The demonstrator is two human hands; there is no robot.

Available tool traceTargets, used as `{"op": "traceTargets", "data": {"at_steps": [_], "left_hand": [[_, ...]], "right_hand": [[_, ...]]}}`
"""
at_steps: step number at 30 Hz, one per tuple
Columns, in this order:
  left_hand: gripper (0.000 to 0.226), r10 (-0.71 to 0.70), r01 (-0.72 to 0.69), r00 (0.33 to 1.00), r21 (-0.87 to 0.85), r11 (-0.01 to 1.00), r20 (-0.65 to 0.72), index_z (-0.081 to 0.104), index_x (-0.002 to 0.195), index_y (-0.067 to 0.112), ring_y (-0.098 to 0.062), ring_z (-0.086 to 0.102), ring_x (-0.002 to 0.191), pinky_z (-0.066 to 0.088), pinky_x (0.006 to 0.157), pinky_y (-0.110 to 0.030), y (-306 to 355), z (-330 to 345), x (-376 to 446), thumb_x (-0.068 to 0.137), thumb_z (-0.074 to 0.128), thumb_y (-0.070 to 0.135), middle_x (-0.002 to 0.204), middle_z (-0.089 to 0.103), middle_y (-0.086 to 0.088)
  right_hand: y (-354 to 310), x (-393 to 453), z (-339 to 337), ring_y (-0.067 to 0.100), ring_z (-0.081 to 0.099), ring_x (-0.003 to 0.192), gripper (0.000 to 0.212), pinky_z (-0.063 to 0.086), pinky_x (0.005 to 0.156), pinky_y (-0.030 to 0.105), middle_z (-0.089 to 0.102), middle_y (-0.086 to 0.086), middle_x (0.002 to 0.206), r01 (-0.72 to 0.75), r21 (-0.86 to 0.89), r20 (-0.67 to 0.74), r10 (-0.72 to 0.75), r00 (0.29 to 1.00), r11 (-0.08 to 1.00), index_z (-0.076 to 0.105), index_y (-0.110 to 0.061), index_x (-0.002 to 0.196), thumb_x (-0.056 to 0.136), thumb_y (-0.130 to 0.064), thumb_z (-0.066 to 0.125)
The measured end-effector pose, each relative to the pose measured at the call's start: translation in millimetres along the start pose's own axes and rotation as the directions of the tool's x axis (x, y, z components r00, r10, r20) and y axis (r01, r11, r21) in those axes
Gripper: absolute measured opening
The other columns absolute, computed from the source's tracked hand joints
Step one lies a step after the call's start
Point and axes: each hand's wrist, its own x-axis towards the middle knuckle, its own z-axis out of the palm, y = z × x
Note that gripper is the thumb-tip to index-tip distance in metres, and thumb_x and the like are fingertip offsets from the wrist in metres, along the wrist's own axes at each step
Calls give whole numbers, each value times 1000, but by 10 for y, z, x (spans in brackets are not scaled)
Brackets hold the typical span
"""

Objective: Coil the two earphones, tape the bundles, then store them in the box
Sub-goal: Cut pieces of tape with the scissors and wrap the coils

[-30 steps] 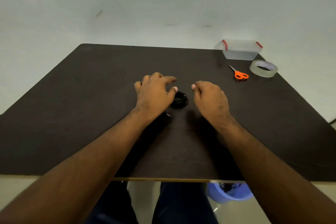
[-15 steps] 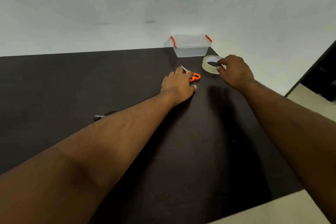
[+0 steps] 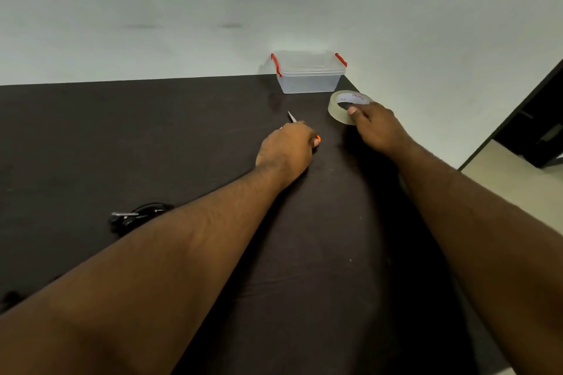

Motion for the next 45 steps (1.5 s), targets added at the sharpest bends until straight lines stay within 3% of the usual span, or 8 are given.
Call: {"op": "traceTargets", "data": {"at_steps": [5,11,17,27,31,35,39,45], "left_hand": [[29,-43,40,997,42,998,63,63,118,15,-30,59,113,50,90,-40,64,-100,-130,101,44,28,133,58,-10],[26,-1,-2,994,28,1000,111,67,107,14,-30,56,119,47,92,-40,60,-199,-386,101,44,25,149,43,-5],[25,44,-45,996,13,999,79,65,94,15,-30,47,129,42,95,-38,-68,-252,-1233,101,43,27,150,42,-1],[34,152,-159,987,288,944,44,62,127,25,-28,45,131,23,115,-37,-417,-666,-2620,101,43,35,144,49,-7],[28,128,-129,991,-22,991,-30,70,116,22,-16,55,120,36,109,-41,-488,-842,-2831,93,59,35,125,63,3],[8,-64,-140,902,-431,891,-426,76,85,23,-1,68,77,54,74,-28,-717,-1062,-2832,84,71,29,82,74,11],[25,-260,-10,866,-534,845,-427,71,98,33,4,65,90,50,79,-13,-1130,-1339,-2495,75,79,38,93,71,20],[55,-244,23,891,-499,866,-383,66,111,30,4,60,104,49,82,-13,-1460,-1369,-2175,63,84,48,108,66,19]], "right_hand": [[38,15,-206,32,53,115,53,37,104,36,45,11,147,-94,-107,188,113,976,990,55,-23,135,90,1,39],[-134,-49,-278,32,50,122,45,40,101,39,54,12,136,-45,-294,233,117,966,955,60,-26,129,88,-8,55],[-769,-495,-214,30,60,108,33,44,87,31,68,11,116,162,-121,152,-143,978,979,68,-15,116,85,-10,58],[-2106,-1387,136,30,63,106,36,47,93,32,70,11,114,506,14,76,-506,859,862,66,-14,120,85,-8,62],[-2385,-1475,238,33,65,98,28,51,86,44,73,12,104,563,23,111,-562,820,826,70,-11,113,86,-10,63],[-2518,-1459,356,30,65,104,33,52,87,45,72,8,110,533,22,78,-533,842,846,68,-17,118,85,-16,66],[-2676,-1343,485,25,65,106,33,51,90,43,71,5,114,507,57,51,-510,859,860,68,-19,119,87,-22,66],[-2919,-1119,687,25,66,100,32,53,86,42,72,8,110,496,85,-12,-497,868,864,67,-19,120,89,-27,64]]}}
